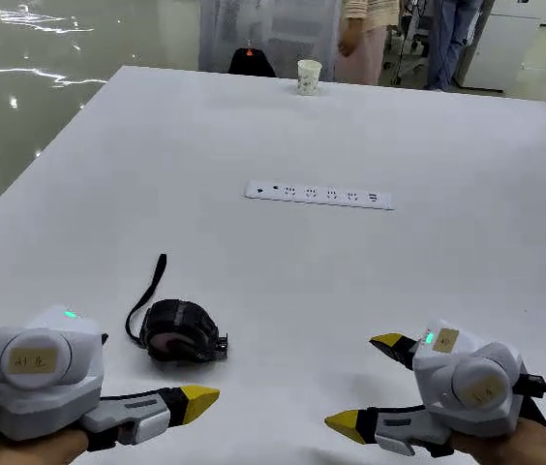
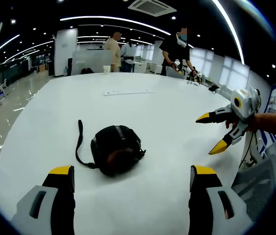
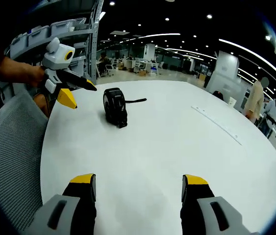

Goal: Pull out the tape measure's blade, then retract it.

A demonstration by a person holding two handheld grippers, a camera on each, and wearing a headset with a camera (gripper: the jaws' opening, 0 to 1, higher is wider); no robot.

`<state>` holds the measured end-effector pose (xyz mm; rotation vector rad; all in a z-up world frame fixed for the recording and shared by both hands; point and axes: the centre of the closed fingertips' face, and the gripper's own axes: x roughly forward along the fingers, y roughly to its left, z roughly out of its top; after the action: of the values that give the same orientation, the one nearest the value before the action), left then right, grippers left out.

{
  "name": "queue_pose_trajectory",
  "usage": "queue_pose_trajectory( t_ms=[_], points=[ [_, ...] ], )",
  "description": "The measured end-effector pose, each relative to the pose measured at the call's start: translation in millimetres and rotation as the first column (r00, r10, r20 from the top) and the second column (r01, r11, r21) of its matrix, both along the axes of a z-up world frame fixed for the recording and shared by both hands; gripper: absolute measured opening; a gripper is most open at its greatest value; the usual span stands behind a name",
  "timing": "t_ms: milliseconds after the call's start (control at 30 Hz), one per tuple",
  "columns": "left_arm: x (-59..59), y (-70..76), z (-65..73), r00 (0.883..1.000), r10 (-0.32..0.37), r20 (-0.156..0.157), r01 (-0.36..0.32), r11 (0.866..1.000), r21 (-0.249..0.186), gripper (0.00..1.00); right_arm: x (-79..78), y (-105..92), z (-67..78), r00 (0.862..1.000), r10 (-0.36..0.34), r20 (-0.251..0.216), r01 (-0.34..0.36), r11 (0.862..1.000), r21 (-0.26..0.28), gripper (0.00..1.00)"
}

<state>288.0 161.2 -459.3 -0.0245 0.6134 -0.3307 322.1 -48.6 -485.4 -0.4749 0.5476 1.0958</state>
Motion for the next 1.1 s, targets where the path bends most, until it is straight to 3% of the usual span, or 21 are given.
queue_pose_trajectory(
  t_ms=[200, 400, 567, 800, 867, 1000, 1100],
  points=[
    [-8.8, 4.0, 1.0, 0.999, -0.032, 0.017, 0.031, 0.999, 0.03, 0.98, -7.8, -8.6, 6.9, 0.999, -0.054, 0.003, 0.054, 0.998, 0.044, 0.75],
    [-16.2, 8.1, 1.3, 0.998, -0.056, 0.026, 0.055, 0.998, 0.033, 0.99, -12.1, -11.0, 15.1, 0.994, -0.109, -0.002, 0.108, 0.988, 0.109, 0.81],
    [-21.6, 9.8, 5.5, 0.996, -0.076, 0.054, 0.074, 0.997, 0.033, 0.99, -16.1, -13.7, 20.2, 0.992, -0.127, 0.002, 0.125, 0.983, 0.136, 0.84],
    [-29.3, 7.5, 4.7, 0.992, -0.114, 0.058, 0.111, 0.992, 0.053, 0.99, -20.0, -17.8, 23.7, 0.99, -0.139, 0.019, 0.134, 0.977, 0.163, 0.91],
    [-30.5, 4.5, 8.6, 0.987, -0.135, 0.091, 0.13, 0.99, 0.059, 0.99, -22.7, -18.0, 24.8, 0.99, -0.139, 0.016, 0.134, 0.976, 0.174, 0.94],
    [-33.8, 0.5, 11.2, 0.984, -0.151, 0.095, 0.146, 0.988, 0.049, 0.99, -26.7, -18.9, 25.8, 0.99, -0.141, 0.013, 0.135, 0.972, 0.193, 0.97],
    [-36.0, -0.7, 12.7, 0.981, -0.168, 0.1, 0.161, 0.985, 0.068, 0.99, -29.5, -21.3, 27.4, 0.989, -0.146, 0.02, 0.139, 0.969, 0.203, 0.99]
  ],
)
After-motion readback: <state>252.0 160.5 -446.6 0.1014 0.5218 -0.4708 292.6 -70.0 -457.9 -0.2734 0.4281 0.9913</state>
